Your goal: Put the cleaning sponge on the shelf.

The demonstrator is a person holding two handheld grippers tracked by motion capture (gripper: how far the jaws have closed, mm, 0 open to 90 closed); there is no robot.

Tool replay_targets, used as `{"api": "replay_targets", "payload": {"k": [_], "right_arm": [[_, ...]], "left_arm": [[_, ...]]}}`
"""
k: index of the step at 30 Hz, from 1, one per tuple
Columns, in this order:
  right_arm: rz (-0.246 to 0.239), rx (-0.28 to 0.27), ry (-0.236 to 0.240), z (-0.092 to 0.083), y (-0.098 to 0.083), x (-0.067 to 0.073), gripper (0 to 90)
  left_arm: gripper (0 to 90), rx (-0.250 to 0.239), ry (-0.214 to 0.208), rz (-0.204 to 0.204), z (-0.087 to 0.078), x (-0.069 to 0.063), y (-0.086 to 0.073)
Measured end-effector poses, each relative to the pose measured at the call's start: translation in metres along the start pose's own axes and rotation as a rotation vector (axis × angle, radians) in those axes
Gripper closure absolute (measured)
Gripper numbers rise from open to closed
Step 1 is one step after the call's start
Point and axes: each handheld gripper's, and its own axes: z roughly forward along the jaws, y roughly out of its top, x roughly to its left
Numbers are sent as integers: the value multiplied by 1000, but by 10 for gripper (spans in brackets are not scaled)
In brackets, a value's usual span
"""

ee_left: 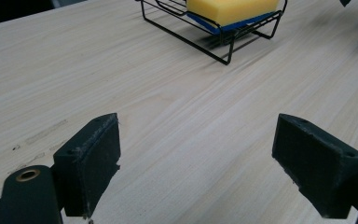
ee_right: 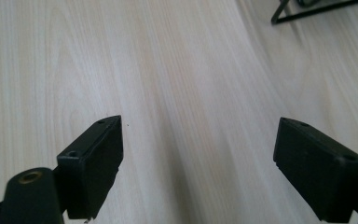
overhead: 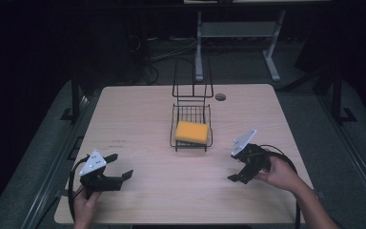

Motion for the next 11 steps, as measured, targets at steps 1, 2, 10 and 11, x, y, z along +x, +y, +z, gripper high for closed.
{"api": "replay_targets", "payload": {"k": [1, 2, 10, 11], "right_arm": [[4, -1, -4, -1, -3, 1, 153], [7, -5, -11, -2, -6, 3, 153], [15, -27, -95, -18, -25, 19, 152], [24, -36, -106, -21, -28, 21, 152]], "left_arm": [[146, 0, -1, 0, 0, 0, 0], [146, 0, 0, -1, 0, 0, 0], [146, -5, -30, 10, 0, -5, 1], [146, -6, -40, 16, 0, -6, 0]]}}
